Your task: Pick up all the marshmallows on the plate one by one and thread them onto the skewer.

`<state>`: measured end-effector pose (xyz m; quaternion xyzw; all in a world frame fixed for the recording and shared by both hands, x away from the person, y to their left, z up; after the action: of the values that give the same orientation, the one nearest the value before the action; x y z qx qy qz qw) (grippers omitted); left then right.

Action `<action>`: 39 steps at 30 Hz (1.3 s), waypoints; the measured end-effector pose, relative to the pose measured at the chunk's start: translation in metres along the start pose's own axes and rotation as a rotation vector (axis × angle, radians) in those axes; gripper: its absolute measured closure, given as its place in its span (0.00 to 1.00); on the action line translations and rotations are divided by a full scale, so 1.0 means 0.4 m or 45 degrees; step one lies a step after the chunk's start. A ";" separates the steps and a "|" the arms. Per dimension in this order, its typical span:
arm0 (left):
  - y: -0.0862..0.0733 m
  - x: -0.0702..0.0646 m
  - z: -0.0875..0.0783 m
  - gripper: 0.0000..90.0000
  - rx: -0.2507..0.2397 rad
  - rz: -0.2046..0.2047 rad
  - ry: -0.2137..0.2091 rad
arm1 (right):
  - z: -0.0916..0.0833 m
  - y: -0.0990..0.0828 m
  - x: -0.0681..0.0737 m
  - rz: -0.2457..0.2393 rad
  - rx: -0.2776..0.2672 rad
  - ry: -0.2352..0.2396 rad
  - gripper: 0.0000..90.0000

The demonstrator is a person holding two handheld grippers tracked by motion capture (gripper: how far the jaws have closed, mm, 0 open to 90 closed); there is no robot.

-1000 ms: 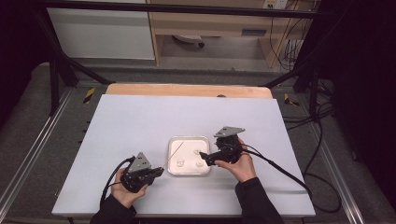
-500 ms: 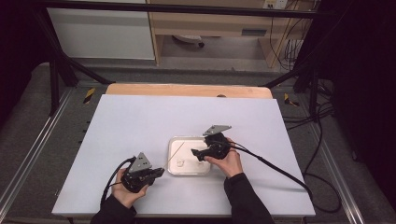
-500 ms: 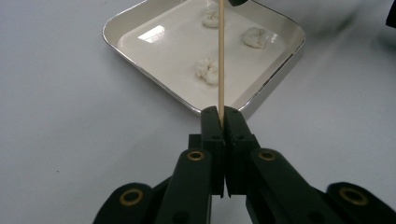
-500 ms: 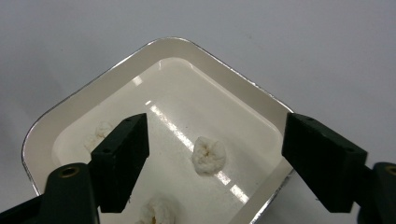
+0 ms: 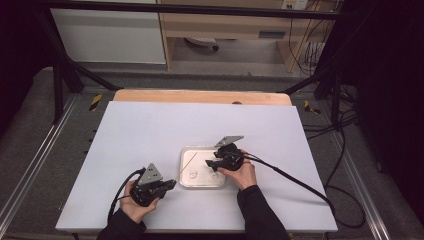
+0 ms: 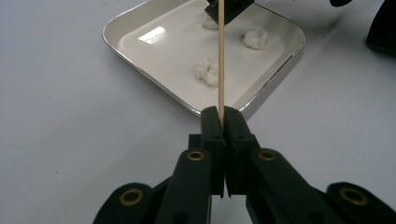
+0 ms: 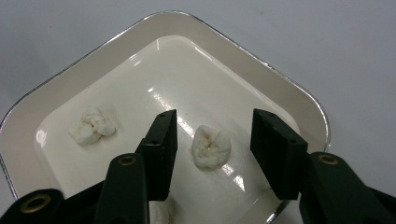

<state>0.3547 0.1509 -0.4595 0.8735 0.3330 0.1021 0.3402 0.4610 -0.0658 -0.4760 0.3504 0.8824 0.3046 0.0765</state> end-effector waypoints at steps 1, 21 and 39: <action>0.000 0.000 0.000 0.98 -0.002 -0.001 -0.002 | 0.002 -0.001 0.002 0.001 -0.001 0.006 0.60; 0.003 -0.005 0.001 0.98 -0.010 0.002 0.003 | 0.015 -0.012 0.010 -0.015 0.000 -0.003 0.79; 0.006 -0.016 0.000 0.98 -0.028 0.012 0.009 | -0.093 0.017 0.020 0.033 -0.138 0.113 0.82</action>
<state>0.3512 0.1456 -0.4578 0.8709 0.3289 0.1104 0.3480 0.4460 -0.0745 -0.4415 0.3434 0.8625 0.3681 0.0521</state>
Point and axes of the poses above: each handheld gripper's, and its own axes: z roughly forward along the jaws, y roughly out of its top, x roughly to its left, the point moved 5 cm from there along z, roughly forward along the jaws, and after that the axes turned 10 degrees about x, right-handed, at the moved point
